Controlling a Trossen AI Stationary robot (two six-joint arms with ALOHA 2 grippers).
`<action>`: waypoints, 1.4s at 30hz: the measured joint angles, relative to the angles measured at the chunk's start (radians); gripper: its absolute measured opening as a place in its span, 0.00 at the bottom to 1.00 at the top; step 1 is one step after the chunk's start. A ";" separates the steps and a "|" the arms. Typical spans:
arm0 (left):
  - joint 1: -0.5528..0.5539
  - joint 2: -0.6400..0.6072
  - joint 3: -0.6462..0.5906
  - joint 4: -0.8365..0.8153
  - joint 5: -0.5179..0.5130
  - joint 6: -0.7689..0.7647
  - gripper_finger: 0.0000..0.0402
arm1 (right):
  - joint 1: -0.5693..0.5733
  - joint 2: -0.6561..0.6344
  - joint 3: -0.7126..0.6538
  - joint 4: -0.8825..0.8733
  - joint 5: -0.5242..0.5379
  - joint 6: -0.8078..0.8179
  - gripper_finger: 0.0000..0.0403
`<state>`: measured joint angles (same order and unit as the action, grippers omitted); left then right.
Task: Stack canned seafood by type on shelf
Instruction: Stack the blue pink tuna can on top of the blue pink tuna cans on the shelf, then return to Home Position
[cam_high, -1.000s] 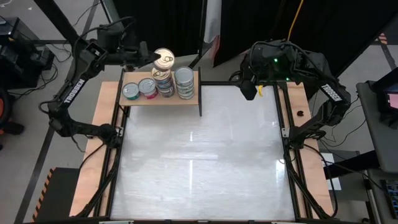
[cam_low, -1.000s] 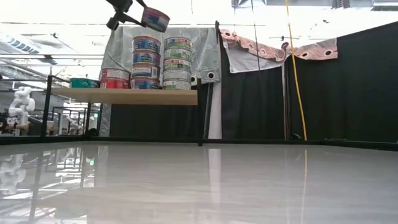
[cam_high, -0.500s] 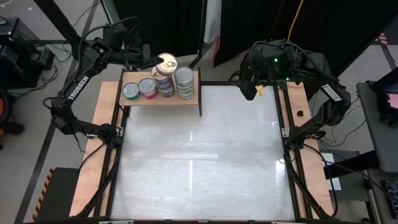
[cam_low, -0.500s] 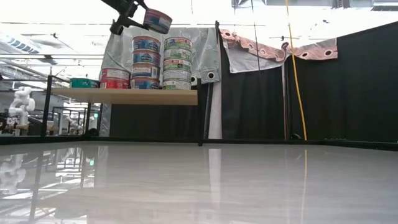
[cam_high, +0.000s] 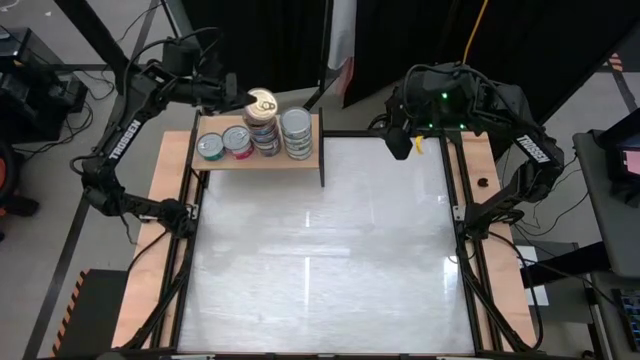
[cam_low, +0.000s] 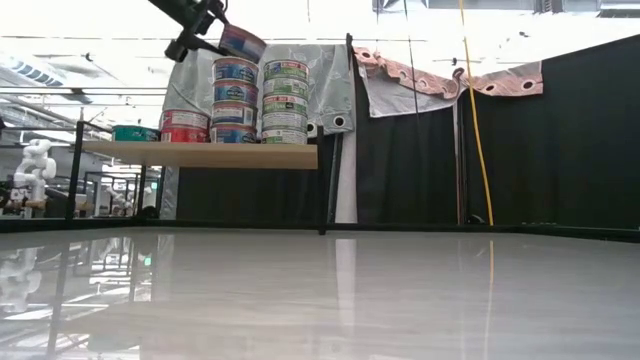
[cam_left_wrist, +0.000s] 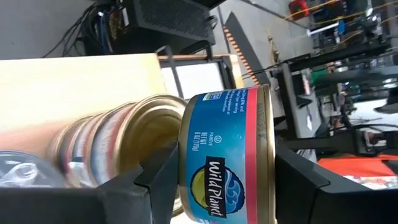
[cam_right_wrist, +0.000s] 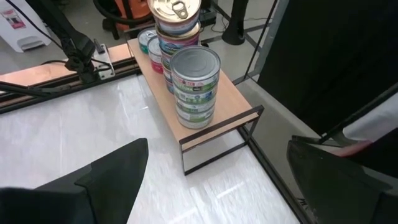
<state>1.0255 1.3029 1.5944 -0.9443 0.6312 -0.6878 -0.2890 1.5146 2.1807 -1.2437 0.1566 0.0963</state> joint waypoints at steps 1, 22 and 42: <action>0.004 0.000 0.000 -0.009 0.000 0.015 0.49 | 0.000 0.000 0.000 -0.002 0.000 0.001 0.93; 0.008 0.002 0.001 -0.041 -0.132 0.095 0.73 | 0.000 0.000 0.000 0.015 0.001 -0.004 0.93; -0.016 -0.201 0.002 0.323 -0.161 0.395 0.45 | -0.025 -0.027 0.001 0.084 -0.262 -0.085 0.89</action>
<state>1.0093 1.1023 1.5967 -0.6216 0.4706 -0.2929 -0.3137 1.4878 2.1815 -1.1592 -0.1054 0.0113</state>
